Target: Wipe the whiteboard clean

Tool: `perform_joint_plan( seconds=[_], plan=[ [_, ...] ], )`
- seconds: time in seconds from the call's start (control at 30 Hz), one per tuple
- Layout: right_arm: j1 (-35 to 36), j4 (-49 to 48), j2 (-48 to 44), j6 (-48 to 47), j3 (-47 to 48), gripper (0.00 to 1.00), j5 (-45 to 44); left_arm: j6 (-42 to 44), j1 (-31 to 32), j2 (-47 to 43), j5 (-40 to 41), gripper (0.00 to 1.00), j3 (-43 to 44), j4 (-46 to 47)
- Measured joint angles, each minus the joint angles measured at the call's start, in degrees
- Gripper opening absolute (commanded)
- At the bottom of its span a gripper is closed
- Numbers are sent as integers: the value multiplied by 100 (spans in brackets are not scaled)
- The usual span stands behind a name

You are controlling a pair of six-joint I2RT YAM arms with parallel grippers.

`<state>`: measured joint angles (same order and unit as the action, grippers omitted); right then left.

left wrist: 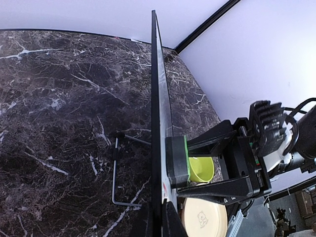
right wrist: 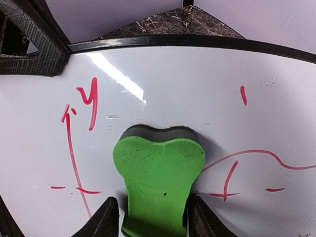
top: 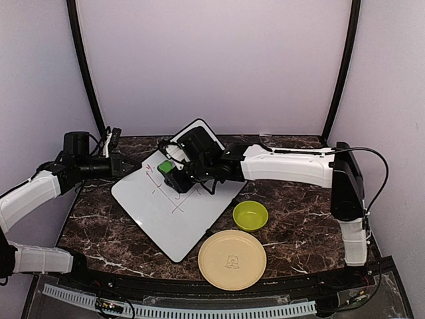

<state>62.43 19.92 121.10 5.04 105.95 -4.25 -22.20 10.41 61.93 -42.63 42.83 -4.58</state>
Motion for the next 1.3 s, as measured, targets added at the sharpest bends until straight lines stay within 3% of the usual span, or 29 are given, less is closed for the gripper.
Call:
perform_joint_plan(
  seconds=[0.27, 0.47, 0.8, 0.93, 1.1, 1.3],
  plan=[
    [-35, -1056, -544, -72, -1169, 56, 122, 4, 0, 0, -4, 0, 0, 4],
    [-66, -1602, -612, -136, -1349, 56, 164, 7, 0, 0, -4, 0, 0, 4],
    [-70, -1897, -398, -151, -1082, 31, 308, 9, 0, 0, -4, 0, 0, 4],
    [-70, -1899, -317, -188, -997, 40, 317, 4, 0, 0, 31, 0, 0, -15],
    [-70, -1845, -234, -208, -911, 38, 317, 13, 9, -2, 0, 0, 0, 4],
    [-68, -1805, -205, -258, -911, 14, 313, 9, 9, 0, 11, 0, 0, 4]
  ],
)
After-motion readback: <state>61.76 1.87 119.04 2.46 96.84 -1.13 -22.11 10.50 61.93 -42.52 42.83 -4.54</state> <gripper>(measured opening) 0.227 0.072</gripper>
